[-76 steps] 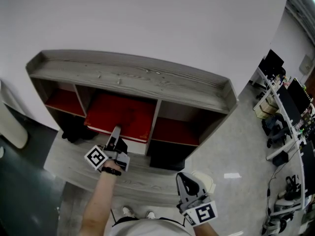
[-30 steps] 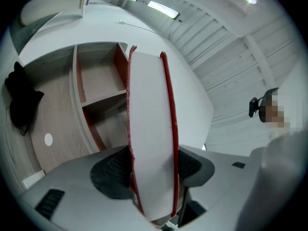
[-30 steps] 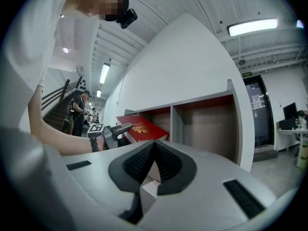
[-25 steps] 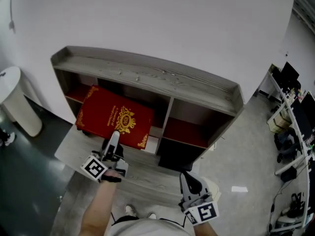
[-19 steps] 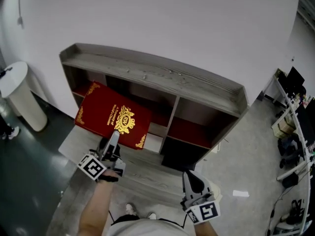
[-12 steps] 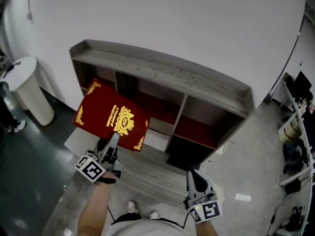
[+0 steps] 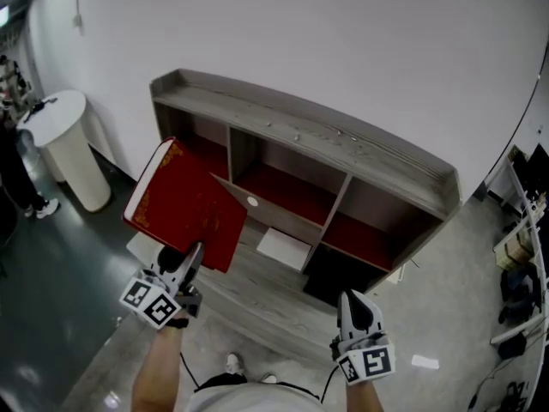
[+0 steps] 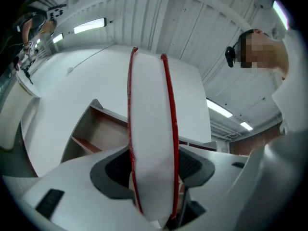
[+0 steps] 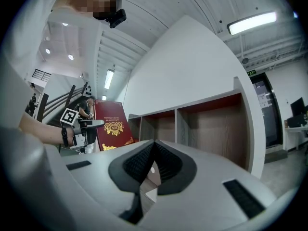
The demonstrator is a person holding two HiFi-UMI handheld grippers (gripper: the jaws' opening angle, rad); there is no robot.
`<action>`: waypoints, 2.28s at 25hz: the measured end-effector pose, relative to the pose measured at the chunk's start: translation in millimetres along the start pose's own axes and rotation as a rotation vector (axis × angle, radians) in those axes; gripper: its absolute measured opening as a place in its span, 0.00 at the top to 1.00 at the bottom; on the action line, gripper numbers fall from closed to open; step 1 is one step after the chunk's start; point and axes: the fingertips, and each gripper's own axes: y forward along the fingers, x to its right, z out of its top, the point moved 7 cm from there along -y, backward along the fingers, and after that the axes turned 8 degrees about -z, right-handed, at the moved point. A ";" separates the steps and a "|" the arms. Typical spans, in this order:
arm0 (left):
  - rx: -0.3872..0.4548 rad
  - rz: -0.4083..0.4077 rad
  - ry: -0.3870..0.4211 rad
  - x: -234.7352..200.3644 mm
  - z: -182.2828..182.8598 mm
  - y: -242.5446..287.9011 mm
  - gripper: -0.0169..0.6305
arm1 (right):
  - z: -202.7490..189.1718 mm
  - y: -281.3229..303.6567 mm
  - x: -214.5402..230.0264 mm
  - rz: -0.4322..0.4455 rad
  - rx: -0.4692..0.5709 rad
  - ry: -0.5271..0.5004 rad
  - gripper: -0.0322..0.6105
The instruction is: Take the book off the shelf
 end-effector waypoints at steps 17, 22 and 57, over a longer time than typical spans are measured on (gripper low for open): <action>-0.085 0.055 0.221 -8.3 30.7 -41.4 0.58 | 1.2 18.5 20.6 -0.089 0.000 -0.020 0.91; -0.078 0.104 0.201 -12.8 28.6 -68.0 0.58 | 3.7 20.0 30.4 -0.125 -0.003 -0.030 0.91; 0.047 0.210 0.162 32.8 44.0 -158.5 0.59 | -7.5 12.1 4.6 -0.102 -0.062 -0.038 0.91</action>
